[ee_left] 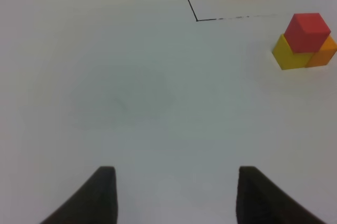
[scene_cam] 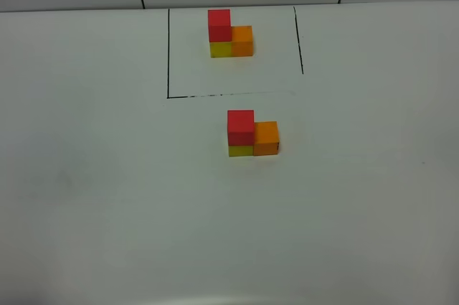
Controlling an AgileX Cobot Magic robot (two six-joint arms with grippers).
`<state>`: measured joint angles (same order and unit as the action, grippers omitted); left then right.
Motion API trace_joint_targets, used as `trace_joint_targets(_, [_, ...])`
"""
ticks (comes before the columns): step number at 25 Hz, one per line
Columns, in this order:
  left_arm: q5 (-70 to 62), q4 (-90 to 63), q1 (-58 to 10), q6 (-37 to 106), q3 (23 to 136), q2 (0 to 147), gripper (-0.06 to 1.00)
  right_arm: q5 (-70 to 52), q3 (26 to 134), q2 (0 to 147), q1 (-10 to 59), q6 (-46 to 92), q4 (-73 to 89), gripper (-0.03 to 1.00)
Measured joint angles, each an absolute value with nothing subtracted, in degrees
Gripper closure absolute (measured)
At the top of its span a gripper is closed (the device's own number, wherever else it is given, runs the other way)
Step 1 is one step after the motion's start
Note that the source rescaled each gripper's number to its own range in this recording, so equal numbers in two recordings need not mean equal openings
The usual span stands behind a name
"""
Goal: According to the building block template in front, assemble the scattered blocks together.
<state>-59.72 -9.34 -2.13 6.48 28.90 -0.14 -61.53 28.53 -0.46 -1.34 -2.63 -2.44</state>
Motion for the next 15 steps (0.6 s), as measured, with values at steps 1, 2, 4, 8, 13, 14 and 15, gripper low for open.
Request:
trace_joint_targets(1, [-59.72, -9.34, -2.13, 6.48, 28.90, -0.14, 0.83, -61.53, 28.53, -0.46, -1.23, -2.63, -2.38, 0.17])
trace_joint_targets(2, [-59.72, -9.34, -2.13, 6.48, 28.90, -0.14, 0.83, -61.53, 28.53, -0.46, -1.23, -2.63, -2.38, 0.17])
trace_joint_targets(4, [-59.72, -9.34, -2.13, 6.48, 28.90, -0.14, 0.83, -61.53, 28.53, -0.46, -1.23, -2.63, -2.38, 0.18])
trace_joint_targets(8, [-59.72, -9.34, -2.13, 6.48, 28.90, -0.14, 0.83, -61.53, 28.53, -0.46, -0.36, -2.63, -2.38, 0.20])
trace_joint_targets(13, [-59.72, -9.34, -2.13, 6.48, 28.90, -0.14, 0.83, -61.53, 28.53, -0.46, -0.20, -2.63, -2.38, 0.21])
trace_joint_targets(14, [-59.72, -9.34, -2.13, 6.48, 28.90, -0.14, 0.83, -61.53, 28.53, -0.46, -0.20, -2.63, -2.38, 0.21])
trace_joint_targets(15, [-59.72, -9.34, -2.13, 6.48, 28.90, -0.14, 0.83, -61.53, 28.53, -0.46, -0.20, -2.63, -2.38, 0.21])
